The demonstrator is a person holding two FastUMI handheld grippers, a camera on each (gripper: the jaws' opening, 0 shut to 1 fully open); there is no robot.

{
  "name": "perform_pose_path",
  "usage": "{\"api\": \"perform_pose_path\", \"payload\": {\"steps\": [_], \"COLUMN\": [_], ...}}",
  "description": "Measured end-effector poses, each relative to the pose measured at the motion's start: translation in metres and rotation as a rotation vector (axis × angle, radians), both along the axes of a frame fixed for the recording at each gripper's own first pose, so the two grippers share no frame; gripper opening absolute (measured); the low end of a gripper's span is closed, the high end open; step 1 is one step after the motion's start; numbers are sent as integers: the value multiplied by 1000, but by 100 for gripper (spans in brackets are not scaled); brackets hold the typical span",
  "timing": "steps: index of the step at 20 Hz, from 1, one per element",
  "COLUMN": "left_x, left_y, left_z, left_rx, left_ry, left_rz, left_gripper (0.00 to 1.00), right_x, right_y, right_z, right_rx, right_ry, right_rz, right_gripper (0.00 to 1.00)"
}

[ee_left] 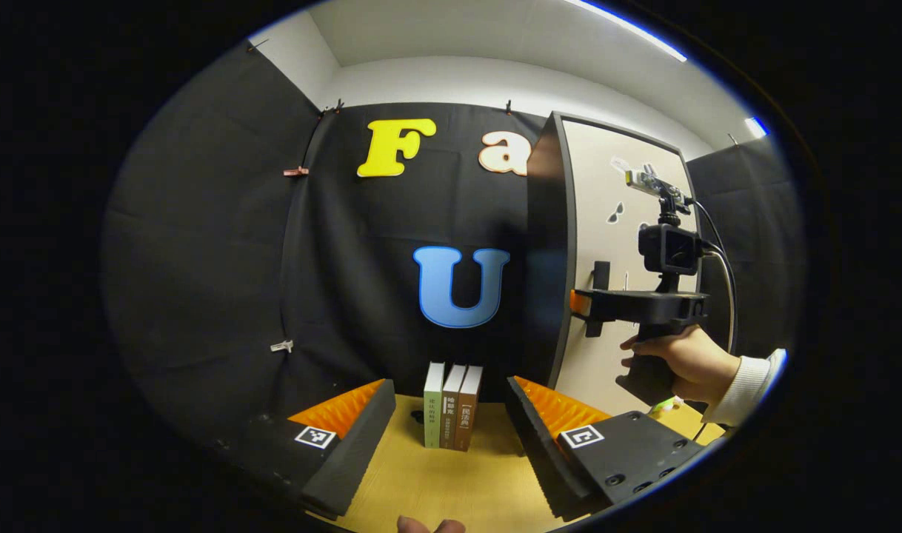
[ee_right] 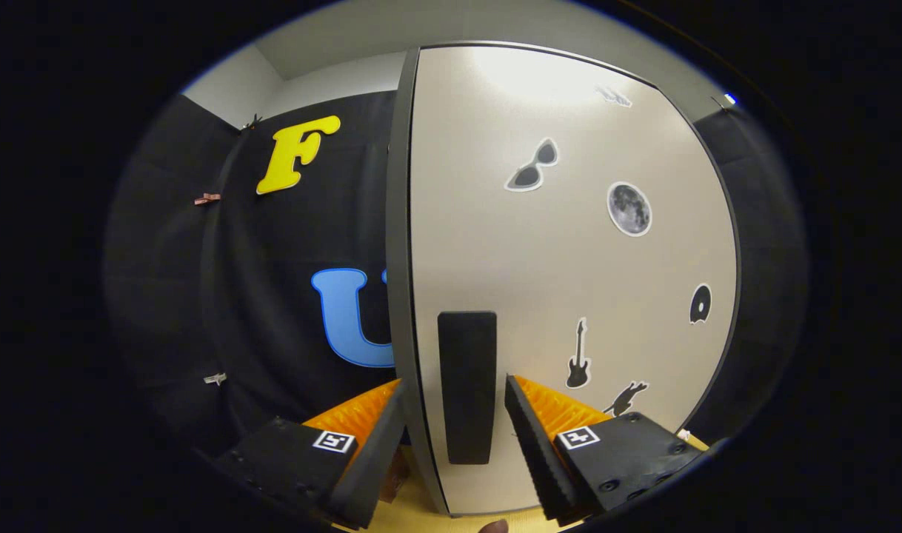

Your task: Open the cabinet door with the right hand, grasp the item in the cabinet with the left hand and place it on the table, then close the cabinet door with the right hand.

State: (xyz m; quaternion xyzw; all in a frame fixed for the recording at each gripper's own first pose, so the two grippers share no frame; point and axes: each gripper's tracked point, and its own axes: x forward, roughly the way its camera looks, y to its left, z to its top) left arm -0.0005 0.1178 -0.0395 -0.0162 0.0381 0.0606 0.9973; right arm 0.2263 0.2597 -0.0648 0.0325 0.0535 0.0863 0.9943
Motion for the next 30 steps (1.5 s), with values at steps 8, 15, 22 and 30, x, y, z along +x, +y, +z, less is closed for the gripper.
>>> {"api": "perform_pose_path", "payload": {"steps": [8, 15, 22, 30], "left_x": [-1, -9, -24, -33], "left_y": [6, -8, -29, -60], "left_z": [-5, 1, 11, 17], "left_rx": [1, 15, 10, 5], "left_ry": [15, -5, -32, -42], "left_rz": [14, 10, -4, -30], "left_gripper": [94, 94, 94, 94], "right_x": [-1, -28, -62, -92], "right_y": [-7, -15, -39, -78], "right_z": [3, 8, 12, 15], "right_rx": [-28, 5, 27, 34], "right_ry": [-37, -14, 22, 26], "right_rz": [37, 117, 174, 183], "right_gripper": [25, 18, 18, 18]}}
